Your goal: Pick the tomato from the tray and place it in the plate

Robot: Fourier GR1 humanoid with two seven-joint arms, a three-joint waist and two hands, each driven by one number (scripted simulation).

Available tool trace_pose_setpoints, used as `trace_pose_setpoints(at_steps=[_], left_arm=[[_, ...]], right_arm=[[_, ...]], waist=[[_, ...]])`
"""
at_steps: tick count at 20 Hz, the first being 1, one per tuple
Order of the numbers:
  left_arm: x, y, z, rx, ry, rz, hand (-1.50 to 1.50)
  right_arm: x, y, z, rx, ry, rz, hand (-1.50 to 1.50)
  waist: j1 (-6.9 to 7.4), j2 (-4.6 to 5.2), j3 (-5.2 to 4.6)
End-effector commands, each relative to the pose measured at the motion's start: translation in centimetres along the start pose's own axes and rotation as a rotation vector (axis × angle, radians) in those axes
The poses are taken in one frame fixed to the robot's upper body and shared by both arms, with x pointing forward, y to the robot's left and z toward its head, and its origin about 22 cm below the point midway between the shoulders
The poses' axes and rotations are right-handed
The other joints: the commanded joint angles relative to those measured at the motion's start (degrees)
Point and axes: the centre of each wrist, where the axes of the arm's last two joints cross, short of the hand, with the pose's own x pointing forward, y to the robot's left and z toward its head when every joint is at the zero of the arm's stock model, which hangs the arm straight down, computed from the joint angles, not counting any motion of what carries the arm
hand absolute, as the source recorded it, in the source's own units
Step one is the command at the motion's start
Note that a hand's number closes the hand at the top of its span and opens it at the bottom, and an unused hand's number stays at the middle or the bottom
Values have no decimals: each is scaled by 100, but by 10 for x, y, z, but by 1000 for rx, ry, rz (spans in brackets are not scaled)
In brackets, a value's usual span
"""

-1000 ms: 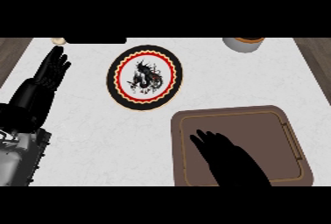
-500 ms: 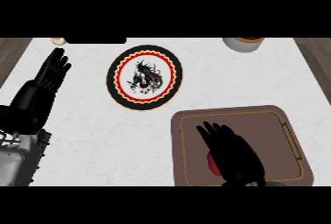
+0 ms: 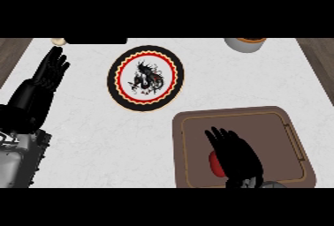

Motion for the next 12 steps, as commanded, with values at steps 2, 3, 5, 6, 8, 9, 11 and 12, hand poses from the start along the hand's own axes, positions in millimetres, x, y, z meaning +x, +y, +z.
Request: trace_pose_setpoints(at_steps=[2, 3, 5, 6, 8, 9, 11, 12], left_arm=[[-1, -6, 4, -4, 10, 11, 0], [-1, 5, -5, 4, -2, 8, 0], [4, -2, -8, 8, -10, -3, 0], [14, 8, 0, -6, 24, -2, 0], [-15, -2, -2, -10, 5, 4, 0], [-12, -12, -14, -19, 9, 6, 0], [-6, 4, -18, 7, 5, -24, 0], [-28, -1, -5, 13, -1, 9, 0]], right_arm=[[-4, 4, 0, 42, 6, 2, -150], [12, 12, -31, 50, 30, -8, -150], [2, 30, -27, 70, 32, 19, -150], [6, 36, -23, 39, 54, 22, -150], [-6, 29, -34, 51, 55, 24, -150], [7, 20, -40, 66, 76, 39, -150], [-16, 22, -35, 31, 67, 80, -150], [-2, 33, -38, -3, -18, -11, 150]], waist=[[-4, -3, 0], [14, 6, 1], [-4, 1, 1], [5, -4, 2], [-5, 3, 0], [-8, 6, 0], [-16, 3, 0], [-8, 8, 0]])
